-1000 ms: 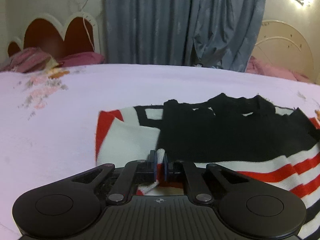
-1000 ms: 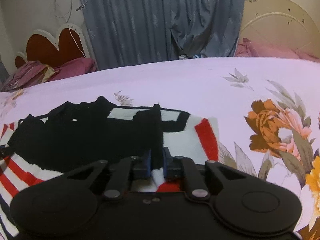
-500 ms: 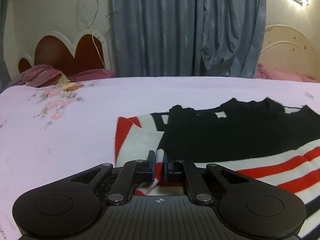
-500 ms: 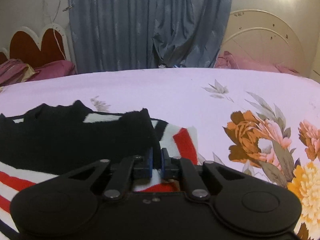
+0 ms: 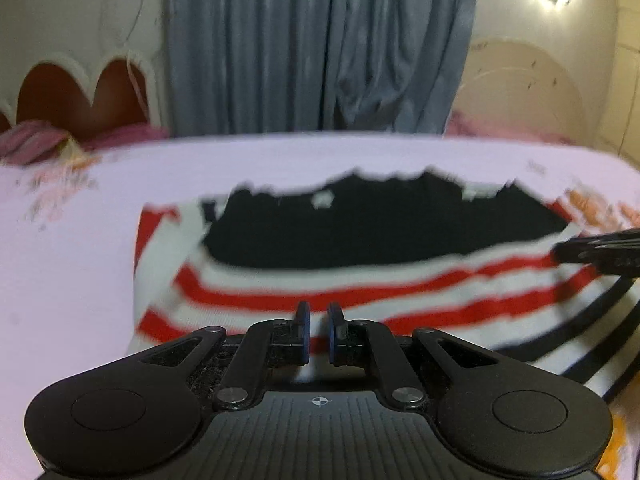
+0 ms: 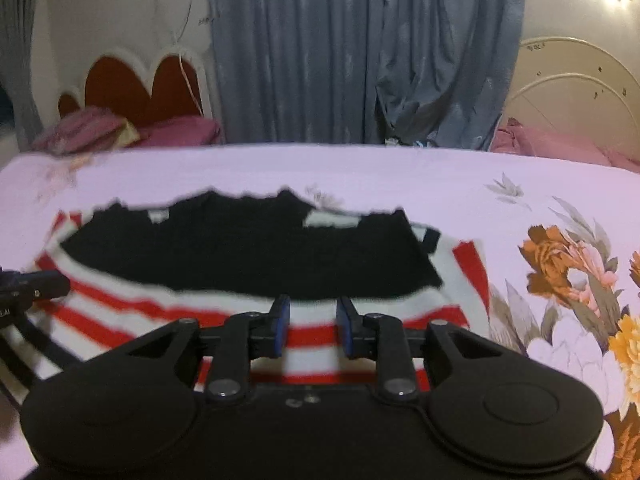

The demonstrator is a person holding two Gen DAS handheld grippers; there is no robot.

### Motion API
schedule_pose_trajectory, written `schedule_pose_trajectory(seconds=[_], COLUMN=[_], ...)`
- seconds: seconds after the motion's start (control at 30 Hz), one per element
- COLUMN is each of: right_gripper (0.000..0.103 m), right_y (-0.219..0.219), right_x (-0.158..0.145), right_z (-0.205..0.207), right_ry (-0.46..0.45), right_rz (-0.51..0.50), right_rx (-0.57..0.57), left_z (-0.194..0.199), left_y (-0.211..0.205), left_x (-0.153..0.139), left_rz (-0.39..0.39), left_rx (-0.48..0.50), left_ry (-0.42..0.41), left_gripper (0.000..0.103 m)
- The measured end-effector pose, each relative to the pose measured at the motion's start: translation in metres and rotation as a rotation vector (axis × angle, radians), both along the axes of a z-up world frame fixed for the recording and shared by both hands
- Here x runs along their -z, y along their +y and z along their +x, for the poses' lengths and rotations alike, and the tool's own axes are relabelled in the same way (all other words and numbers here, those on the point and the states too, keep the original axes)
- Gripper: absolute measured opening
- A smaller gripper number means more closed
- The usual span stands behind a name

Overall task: Fold small clothes
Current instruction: 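Release the hem and draw both tools back over the folded sweater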

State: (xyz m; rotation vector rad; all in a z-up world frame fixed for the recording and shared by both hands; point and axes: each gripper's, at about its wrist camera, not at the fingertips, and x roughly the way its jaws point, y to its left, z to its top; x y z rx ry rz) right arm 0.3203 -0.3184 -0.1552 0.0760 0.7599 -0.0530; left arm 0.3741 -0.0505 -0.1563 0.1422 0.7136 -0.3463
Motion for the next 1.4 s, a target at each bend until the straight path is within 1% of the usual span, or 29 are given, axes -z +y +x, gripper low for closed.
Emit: schedule_pose_trajectory(seconds=[0.07, 0.13, 0.17, 0.2, 0.27, 0.3, 0.33, 0.37, 0.4, 0.5, 0.6, 0.67, 0.7, 0.77, 0.8, 0.97, 1.13, 1.4], right_gripper=[0.028, 0.028, 0.025, 0.024, 0.024, 0.024, 0.025, 0.028, 0.027, 0.027, 0.028, 0.029, 0.029, 0.030, 0.030, 0.030, 0.031, 0.031], right_y=[-0.008, -0.024, -0.030, -0.032, -0.027, -0.025, -0.022, -0.019, -0.017, 0.003, 0.024, 0.036, 0.042, 0.044, 0.041, 0.029, 0.026, 0.024], right_x=[0.008, 0.013, 0.015, 0.016, 0.014, 0.011, 0.006, 0.003, -0.001, -0.009, -0.011, -0.010, -0.008, 0.001, 0.006, 0.003, 0.006, 0.005], right_z=[-0.005, -0.012, -0.015, -0.018, -0.019, -0.019, -0.020, -0.023, -0.025, -0.028, -0.025, -0.026, -0.029, -0.031, -0.035, -0.049, -0.064, -0.073], right_ry=[0.031, 0.061, 0.060, 0.062, 0.071, 0.073, 0.062, 0.046, 0.031, 0.017, 0.023, 0.025, 0.035, 0.072, 0.087, 0.082, 0.084, 0.107], right_rz=[-0.056, -0.065, -0.061, -0.079, -0.106, -0.102, -0.076, -0.043, -0.009, 0.034, 0.062, 0.058, 0.041, 0.008, 0.012, 0.017, -0.021, -0.027], right_rx=[0.037, 0.091, 0.096, 0.089, 0.084, 0.097, 0.111, 0.107, 0.091, 0.048, 0.009, -0.016, -0.030, -0.034, -0.028, 0.003, 0.002, 0.031], left_z=[0.001, 0.003, 0.004, 0.006, 0.004, 0.002, 0.000, -0.004, -0.008, -0.016, -0.024, -0.026, -0.026, -0.027, -0.026, -0.028, -0.031, -0.038], left_y=[0.015, 0.026, 0.034, 0.041, 0.044, 0.043, 0.042, 0.040, 0.035, 0.020, 0.010, 0.011, 0.012, 0.017, 0.019, 0.019, 0.021, 0.025], left_x=[0.003, 0.003, 0.003, 0.005, 0.003, 0.000, -0.003, -0.006, -0.009, -0.013, -0.013, -0.011, -0.009, -0.006, -0.005, -0.008, -0.008, -0.009], left_rz=[-0.007, -0.005, -0.011, -0.021, -0.033, -0.035, -0.044, -0.062, -0.077, -0.090, -0.088, -0.088, -0.083, -0.091, -0.092, -0.073, -0.064, -0.049], left_rx=[-0.026, -0.056, -0.070, -0.082, -0.093, -0.102, -0.105, -0.097, -0.084, -0.050, -0.056, -0.067, -0.073, -0.073, -0.072, -0.069, -0.067, -0.066], left_ry=[0.011, 0.024, 0.032, 0.041, 0.057, 0.061, 0.062, 0.062, 0.062, 0.074, 0.075, 0.083, 0.093, 0.101, 0.104, 0.112, 0.113, 0.126], left_gripper=[0.006, 0.006, 0.006, 0.006, 0.006, 0.006, 0.006, 0.006, 0.006, 0.006, 0.006, 0.007, 0.009, 0.009, 0.009, 0.009, 0.009, 0.009])
